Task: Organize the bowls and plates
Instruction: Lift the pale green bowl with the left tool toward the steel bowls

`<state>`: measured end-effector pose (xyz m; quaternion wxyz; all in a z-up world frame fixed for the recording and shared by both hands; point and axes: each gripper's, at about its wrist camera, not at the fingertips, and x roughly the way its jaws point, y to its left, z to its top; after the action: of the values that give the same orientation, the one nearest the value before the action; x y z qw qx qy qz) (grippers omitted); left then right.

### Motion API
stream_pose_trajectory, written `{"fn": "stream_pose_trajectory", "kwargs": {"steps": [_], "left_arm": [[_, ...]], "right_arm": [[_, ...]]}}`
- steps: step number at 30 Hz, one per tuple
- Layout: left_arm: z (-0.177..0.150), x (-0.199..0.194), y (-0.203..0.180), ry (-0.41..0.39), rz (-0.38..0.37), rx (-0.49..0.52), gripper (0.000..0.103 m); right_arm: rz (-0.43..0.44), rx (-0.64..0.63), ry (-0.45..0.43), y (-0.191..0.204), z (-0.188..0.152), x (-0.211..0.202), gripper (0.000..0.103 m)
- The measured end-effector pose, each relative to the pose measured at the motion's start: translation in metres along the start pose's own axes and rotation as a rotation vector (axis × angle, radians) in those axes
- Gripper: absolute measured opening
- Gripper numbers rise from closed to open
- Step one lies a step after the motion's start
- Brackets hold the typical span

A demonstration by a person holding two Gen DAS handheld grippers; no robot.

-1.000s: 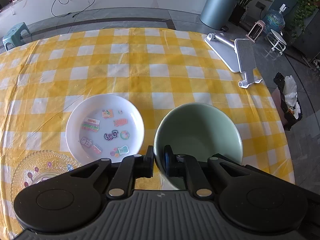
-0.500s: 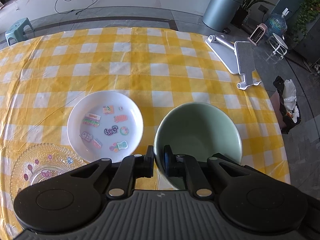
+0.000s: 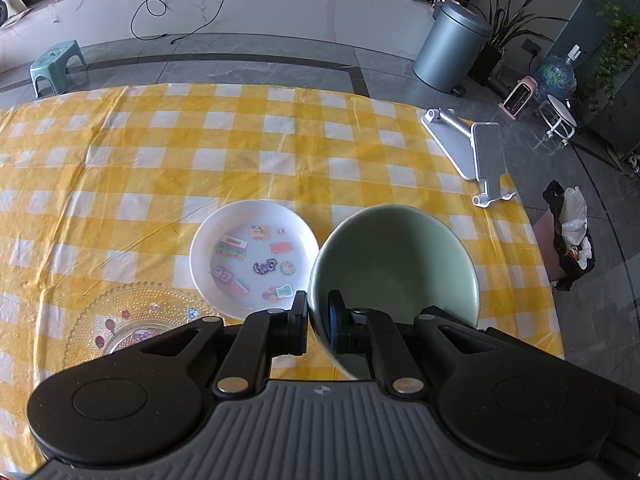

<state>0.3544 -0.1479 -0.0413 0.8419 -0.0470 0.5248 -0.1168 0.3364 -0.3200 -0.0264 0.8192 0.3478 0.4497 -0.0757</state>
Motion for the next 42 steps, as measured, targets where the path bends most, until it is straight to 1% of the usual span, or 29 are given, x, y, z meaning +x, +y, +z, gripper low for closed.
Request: {"fn": "stream_pose_trajectory", "kwargs": {"steps": [6, 12, 17, 23, 30, 36, 42], "left_arm": [[-0.003, -0.024, 0.014, -0.012, 0.029, 0.002, 0.01], [-0.013, -0.056, 0.039, -0.015, 0.027, -0.033, 0.01], [-0.025, -0.086, 0.058, -0.028, 0.045, -0.065, 0.011], [-0.042, -0.121, 0.089, -0.049, 0.078, -0.115, 0.011], [-0.068, -0.157, 0.128, -0.055, 0.125, -0.173, 0.011], [-0.09, -0.172, 0.159, -0.034, 0.141, -0.279, 0.011], [-0.111, -0.18, 0.183, 0.006, 0.142, -0.348, 0.012]], "right_arm": [[0.031, -0.04, 0.008, 0.02, -0.014, -0.011, 0.01], [0.068, -0.108, 0.014, 0.044, -0.035, -0.03, 0.01], [0.12, -0.163, 0.015, 0.062, -0.055, -0.049, 0.01], [0.188, -0.24, 0.03, 0.092, -0.081, -0.065, 0.01], [0.282, -0.347, 0.083, 0.124, -0.115, -0.078, 0.011], [0.33, -0.434, 0.15, 0.143, -0.141, -0.078, 0.011], [0.364, -0.531, 0.219, 0.156, -0.161, -0.074, 0.012]]}}
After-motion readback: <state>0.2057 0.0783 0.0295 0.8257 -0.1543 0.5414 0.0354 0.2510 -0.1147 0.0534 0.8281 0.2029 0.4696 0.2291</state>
